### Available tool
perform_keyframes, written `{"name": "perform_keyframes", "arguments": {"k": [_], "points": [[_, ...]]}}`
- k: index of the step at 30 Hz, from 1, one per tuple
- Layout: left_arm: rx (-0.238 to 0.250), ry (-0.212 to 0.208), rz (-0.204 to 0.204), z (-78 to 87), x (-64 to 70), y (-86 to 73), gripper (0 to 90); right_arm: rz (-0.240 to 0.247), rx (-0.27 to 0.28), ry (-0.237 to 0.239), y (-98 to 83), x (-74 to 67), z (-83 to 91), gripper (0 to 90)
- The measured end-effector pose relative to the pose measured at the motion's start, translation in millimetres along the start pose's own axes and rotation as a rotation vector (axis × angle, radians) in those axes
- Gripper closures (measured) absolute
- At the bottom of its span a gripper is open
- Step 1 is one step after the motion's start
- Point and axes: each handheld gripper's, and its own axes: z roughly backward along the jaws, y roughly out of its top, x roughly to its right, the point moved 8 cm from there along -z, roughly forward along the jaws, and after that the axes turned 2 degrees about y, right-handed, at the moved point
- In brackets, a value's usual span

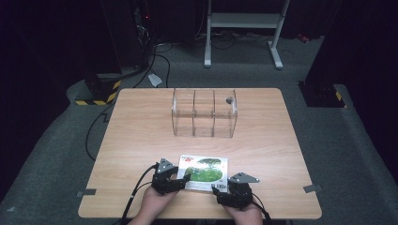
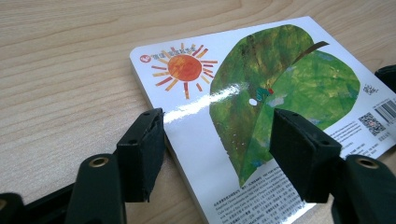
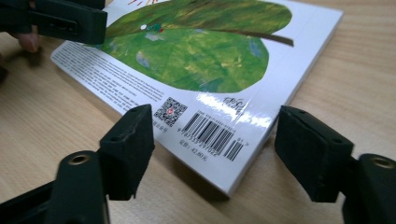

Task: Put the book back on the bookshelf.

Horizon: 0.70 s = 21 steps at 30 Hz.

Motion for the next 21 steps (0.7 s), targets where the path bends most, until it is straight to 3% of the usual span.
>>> {"name": "perform_keyframes", "arguments": {"k": [8, 12, 13, 21], "points": [[0.028, -0.009, 0.01, 4.0, -0.2, 3.3, 36.7, -0.004, 0.016, -0.011, 5.8, 3.1, -4.9, 27.5], [0.056, -0.022, 0.011, 8.8, 0.5, 6.6, 36.8, -0.03, 0.009, 0.018, 6.7, 3.7, -6.4, 22.8], [0.063, -0.022, 0.011, 9.8, 0.9, 7.5, 36.8, -0.044, -0.007, 0.055, 4.4, 1.2, -4.2, 19.3], [0.103, -0.031, 0.002, 16.3, 2.5, 14.6, 36.7, -0.014, -0.028, 0.052, 0.3, -5.1, -5.0, 12.3]]}}
